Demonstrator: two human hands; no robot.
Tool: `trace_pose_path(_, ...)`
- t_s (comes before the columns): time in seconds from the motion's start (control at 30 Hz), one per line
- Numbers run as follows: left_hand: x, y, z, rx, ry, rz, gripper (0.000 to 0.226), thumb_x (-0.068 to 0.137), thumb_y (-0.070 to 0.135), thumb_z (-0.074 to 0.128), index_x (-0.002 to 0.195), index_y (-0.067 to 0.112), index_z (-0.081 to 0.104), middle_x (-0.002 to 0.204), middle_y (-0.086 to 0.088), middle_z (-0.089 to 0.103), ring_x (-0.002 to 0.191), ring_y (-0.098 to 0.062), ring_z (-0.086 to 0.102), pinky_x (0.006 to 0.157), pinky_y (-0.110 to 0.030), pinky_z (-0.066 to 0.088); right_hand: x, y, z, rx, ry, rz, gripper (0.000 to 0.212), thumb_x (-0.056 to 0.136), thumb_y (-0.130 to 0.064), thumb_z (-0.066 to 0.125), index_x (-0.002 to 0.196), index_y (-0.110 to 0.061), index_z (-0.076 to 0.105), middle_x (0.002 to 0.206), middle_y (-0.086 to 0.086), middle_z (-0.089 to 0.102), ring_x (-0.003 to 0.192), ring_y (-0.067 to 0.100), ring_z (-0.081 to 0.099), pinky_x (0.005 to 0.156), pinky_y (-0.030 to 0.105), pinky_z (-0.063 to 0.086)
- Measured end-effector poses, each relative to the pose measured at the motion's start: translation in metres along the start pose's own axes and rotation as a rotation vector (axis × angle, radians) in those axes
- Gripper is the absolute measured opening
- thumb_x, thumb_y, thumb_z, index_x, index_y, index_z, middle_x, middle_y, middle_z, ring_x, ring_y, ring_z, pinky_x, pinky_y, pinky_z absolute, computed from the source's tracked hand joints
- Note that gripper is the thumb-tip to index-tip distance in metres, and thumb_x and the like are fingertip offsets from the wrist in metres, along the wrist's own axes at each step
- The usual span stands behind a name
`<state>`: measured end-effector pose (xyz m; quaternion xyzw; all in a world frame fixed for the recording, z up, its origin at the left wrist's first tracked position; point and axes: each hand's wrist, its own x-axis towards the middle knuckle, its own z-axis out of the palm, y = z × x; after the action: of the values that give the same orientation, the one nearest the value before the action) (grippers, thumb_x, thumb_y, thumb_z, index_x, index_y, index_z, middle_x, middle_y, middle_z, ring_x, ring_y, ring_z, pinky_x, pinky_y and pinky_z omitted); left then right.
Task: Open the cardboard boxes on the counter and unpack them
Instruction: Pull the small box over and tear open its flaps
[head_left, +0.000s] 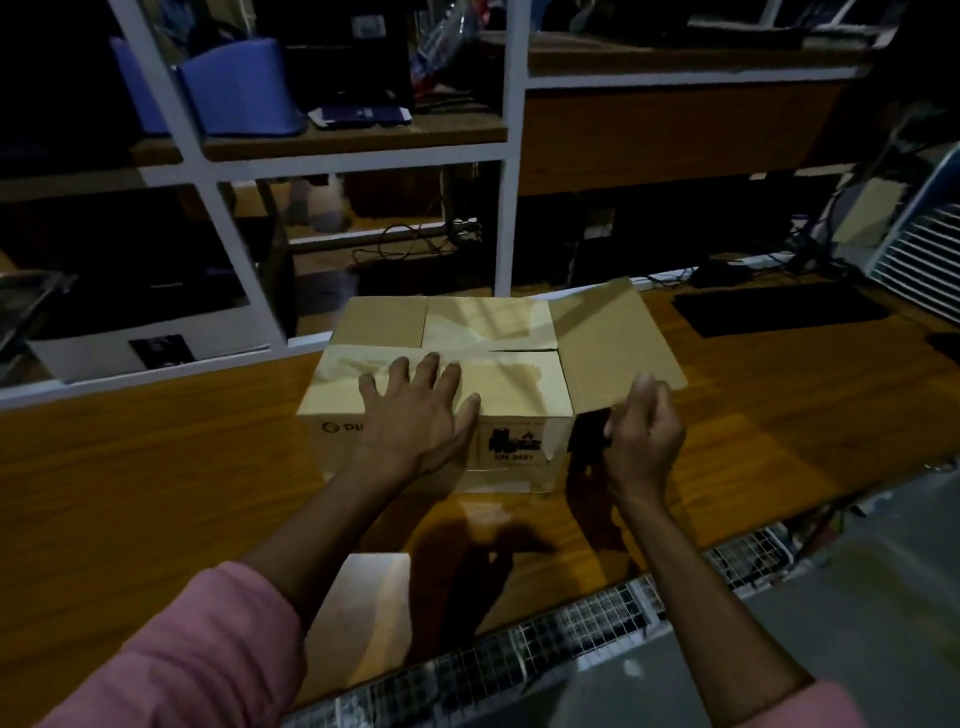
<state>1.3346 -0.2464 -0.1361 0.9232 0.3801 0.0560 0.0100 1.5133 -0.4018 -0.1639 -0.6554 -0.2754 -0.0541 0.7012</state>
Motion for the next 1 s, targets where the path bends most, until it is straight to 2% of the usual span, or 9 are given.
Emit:
trace_pose_path(0.2,-0.017,0.000,-0.003,0.049,0.098,-0.089,0.060,0.094,0.061,0.014,0.126,0.024,0.048,0.132,-0.003,0.051,0.124,-0.034,0.043,0.097,-0.062,0.034,-0.003,-0.018,0.018,-0.013,-0.310,-0.271,0.054,0.104,-0.054,0.039,0.069,-0.015,0.054,0.060,-0.003,0.051,0.057,0.017,0.056,0.050,0.036,0.045)
trace_pose_path(0.4,-0.042,-0.018,-0.006,0.076,0.211,-0.192,0.043,0.094,0.048,0.030,0.110,0.020,0.058,0.113,-0.003,0.059,0.110,-0.030,0.053,0.097,-0.063,0.032,-0.015,-0.034,0.051,0.061,-0.468,-0.010,0.046,0.107,-0.036,0.043,0.078,-0.007,0.062,0.064,0.012,0.064,0.058,0.020,0.064,0.053,0.029,0.052)
trace_pose_path(0.47,-0.053,-0.026,-0.007,0.041,0.243,-0.219,0.037,0.094,0.041,0.032,0.104,0.018,0.060,0.106,-0.003,0.059,0.103,-0.026,0.053,0.098,-0.061,0.032,-0.012,-0.034,0.069,-0.113,-0.527,-0.018,0.028,0.105,-0.032,0.049,0.086,-0.017,0.062,0.080,0.008,0.066,0.073,0.019,0.065,0.058,0.031,0.051)
trace_pose_path(0.53,-0.062,-0.037,-0.010,0.017,0.279,-0.242,0.032,0.093,0.036,0.036,0.099,0.018,0.062,0.101,-0.002,0.059,0.099,-0.023,0.053,0.098,-0.058,0.032,-0.009,-0.024,0.089,-0.344,-0.653,-0.091,0.017,0.099,-0.037,0.053,0.099,-0.024,0.064,0.109,0.004,0.061,0.104,0.022,0.060,0.078,0.033,0.049)
trace_pose_path(0.67,-0.076,-0.067,-0.026,-0.173,0.335,-0.323,0.022,0.096,0.033,0.045,0.092,0.019,0.062,0.095,0.000,0.056,0.100,-0.024,0.055,0.097,-0.051,0.031,-0.006,-0.009,0.114,-0.440,-0.935,0.071,0.060,0.096,-0.056,0.053,0.149,-0.031,0.042,0.161,0.005,0.029,0.147,0.027,0.031,0.116,0.046,0.034)
trace_pose_path(0.73,-0.086,-0.096,-0.030,-0.162,0.355,-0.461,0.030,0.100,0.039,0.043,0.109,0.018,0.062,0.115,-0.009,0.057,0.115,-0.030,0.051,0.098,-0.052,0.034,-0.012,-0.012,0.120,-0.419,-1.040,0.072,0.072,0.097,-0.062,0.048,0.158,-0.031,0.027,0.166,0.000,0.025,0.151,0.024,0.026,0.119,0.048,0.030)
trace_pose_path(0.8,-0.103,-0.132,-0.027,-0.145,0.240,-0.616,0.052,0.099,0.054,0.042,0.135,0.018,0.049,0.146,-0.016,0.041,0.132,-0.039,0.038,0.103,-0.058,0.039,-0.028,-0.020,0.128,-0.457,-1.094,0.019,0.075,0.098,-0.064,0.044,0.160,-0.031,0.022,0.167,-0.002,0.023,0.153,0.023,0.022,0.121,0.050,0.027)
trace_pose_path(0.9,-0.135,-0.184,-0.024,-0.221,0.132,-0.694,0.069,0.095,0.067,0.037,0.141,0.015,0.040,0.152,-0.019,0.030,0.122,-0.047,0.048,0.097,-0.058,0.047,-0.072,-0.044,0.149,-0.481,-1.108,0.001,0.074,0.098,-0.064,0.044,0.161,-0.032,0.020,0.168,-0.001,0.021,0.154,0.026,0.018,0.121,0.052,0.025)
trace_pose_path(1.0,-0.181,-0.236,-0.034,-0.187,0.154,-0.729,0.064,0.095,0.064,0.039,0.135,0.015,0.046,0.149,-0.019,0.033,0.114,-0.044,0.055,0.092,-0.052,0.050,-0.132,-0.080,0.184,-0.465,-1.159,0.013,0.074,0.098,-0.065,0.043,0.160,-0.036,0.016,0.169,0.005,0.016,0.154,0.031,0.015,0.119,0.053,0.023)
